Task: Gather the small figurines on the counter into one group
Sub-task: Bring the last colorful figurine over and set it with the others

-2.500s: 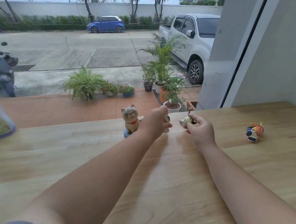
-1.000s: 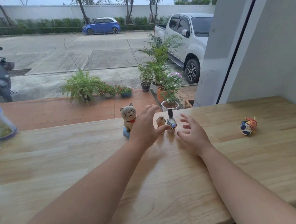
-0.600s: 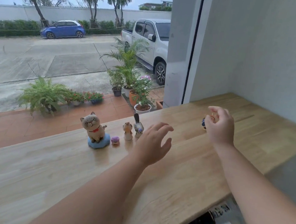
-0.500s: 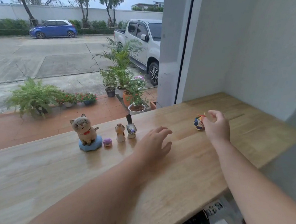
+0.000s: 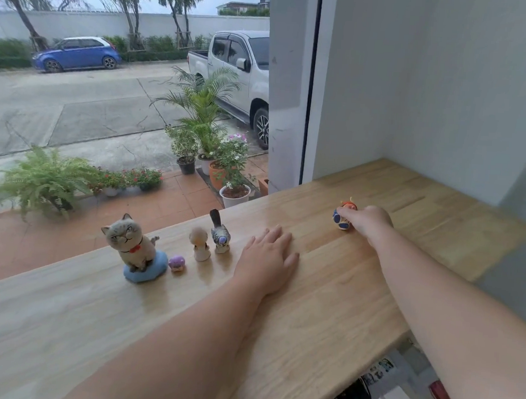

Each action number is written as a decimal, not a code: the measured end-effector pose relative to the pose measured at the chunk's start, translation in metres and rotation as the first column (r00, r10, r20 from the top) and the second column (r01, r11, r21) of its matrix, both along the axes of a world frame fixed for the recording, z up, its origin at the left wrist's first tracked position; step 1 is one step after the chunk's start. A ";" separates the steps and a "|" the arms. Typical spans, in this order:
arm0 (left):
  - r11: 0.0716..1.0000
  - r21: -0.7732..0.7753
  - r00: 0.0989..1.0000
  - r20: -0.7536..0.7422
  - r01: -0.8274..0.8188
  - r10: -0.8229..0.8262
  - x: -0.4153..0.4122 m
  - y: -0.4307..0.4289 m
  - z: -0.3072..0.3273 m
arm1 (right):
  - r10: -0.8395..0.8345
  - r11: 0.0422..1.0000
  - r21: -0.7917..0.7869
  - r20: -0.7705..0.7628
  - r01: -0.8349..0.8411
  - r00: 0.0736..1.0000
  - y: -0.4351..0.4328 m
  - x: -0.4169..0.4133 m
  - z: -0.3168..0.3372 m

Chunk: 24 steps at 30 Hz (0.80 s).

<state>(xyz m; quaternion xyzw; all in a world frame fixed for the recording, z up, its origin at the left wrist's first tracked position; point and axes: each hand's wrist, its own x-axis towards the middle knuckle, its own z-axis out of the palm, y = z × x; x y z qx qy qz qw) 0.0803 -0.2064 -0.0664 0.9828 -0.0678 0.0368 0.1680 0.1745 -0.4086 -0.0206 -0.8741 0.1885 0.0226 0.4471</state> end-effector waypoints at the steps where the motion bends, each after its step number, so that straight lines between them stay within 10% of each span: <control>1: 1.000 -0.003 1.000 0.002 0.000 0.000 0.000 0.000 0.000 | -0.007 1.000 -0.017 -0.007 0.007 1.000 0.001 0.003 0.001; 11: 0.999 -0.048 1.000 -0.003 -0.001 0.001 -0.002 0.001 0.003 | 0.000 0.986 0.168 0.096 -0.017 0.995 0.018 0.000 -0.009; 24: 0.983 -0.181 0.996 0.090 0.001 0.015 -0.094 0.066 0.007 | 0.300 0.778 0.430 0.386 -0.458 0.872 0.094 -0.084 -0.028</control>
